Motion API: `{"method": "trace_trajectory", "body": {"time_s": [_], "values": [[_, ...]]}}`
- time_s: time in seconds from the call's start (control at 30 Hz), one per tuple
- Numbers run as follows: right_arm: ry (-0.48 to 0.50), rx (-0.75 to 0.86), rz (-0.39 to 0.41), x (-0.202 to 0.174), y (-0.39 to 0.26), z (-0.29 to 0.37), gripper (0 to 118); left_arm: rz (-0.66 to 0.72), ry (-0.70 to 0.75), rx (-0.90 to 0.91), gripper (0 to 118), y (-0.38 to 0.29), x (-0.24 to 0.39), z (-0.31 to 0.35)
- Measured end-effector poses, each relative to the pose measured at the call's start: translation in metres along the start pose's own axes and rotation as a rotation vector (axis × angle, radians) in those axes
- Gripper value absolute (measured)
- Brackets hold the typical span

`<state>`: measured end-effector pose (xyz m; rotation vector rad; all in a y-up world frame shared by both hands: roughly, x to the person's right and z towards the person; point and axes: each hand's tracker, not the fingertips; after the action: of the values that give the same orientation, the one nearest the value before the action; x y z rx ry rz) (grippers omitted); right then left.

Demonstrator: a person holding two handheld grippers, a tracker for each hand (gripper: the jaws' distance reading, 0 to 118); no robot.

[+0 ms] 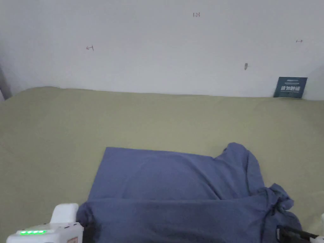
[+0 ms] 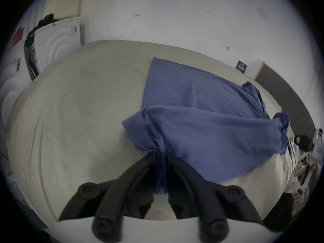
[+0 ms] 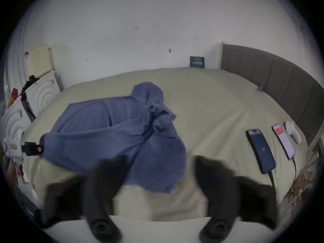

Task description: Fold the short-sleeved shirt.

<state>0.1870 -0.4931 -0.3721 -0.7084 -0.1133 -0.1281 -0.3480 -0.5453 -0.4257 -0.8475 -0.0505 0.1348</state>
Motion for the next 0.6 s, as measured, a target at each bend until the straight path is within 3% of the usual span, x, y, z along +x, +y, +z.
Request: {"method": "trace_trajectory", "body": {"time_s": [0.13, 0.27, 0.37, 0.43, 0.47, 0.5, 0.6], "values": [[0.072, -0.09, -0.092, 0.007, -0.003, -0.029, 106, 0.023, -0.024, 0.016, 12, 0.003, 0.002, 0.011], [0.0, -0.099, -0.03, 0.006, -0.006, -0.053, 106, 0.012, -0.028, 0.019, 11, 0.007, 0.009, 0.023], [0.002, -0.159, 0.019, 0.003, -0.004, -0.065, 101, 0.026, -0.04, 0.015, 11, 0.009, 0.012, 0.026], [0.031, -0.182, 0.026, 0.001, -0.001, -0.065, 51, 0.045, -0.053, 0.011, 11, 0.012, 0.016, 0.033], [0.023, -0.169, 0.072, -0.001, 0.0, -0.061, 25, 0.049, -0.056, 0.01, 11, 0.012, 0.017, 0.036], [0.031, -0.157, 0.086, -0.003, 0.002, -0.057, 7, 0.05, -0.061, 0.004, 10, 0.013, 0.018, 0.038], [0.045, -0.142, 0.106, -0.001, 0.011, -0.044, 7, 0.042, -0.068, 0.001, 10, 0.019, 0.017, 0.048]]}}
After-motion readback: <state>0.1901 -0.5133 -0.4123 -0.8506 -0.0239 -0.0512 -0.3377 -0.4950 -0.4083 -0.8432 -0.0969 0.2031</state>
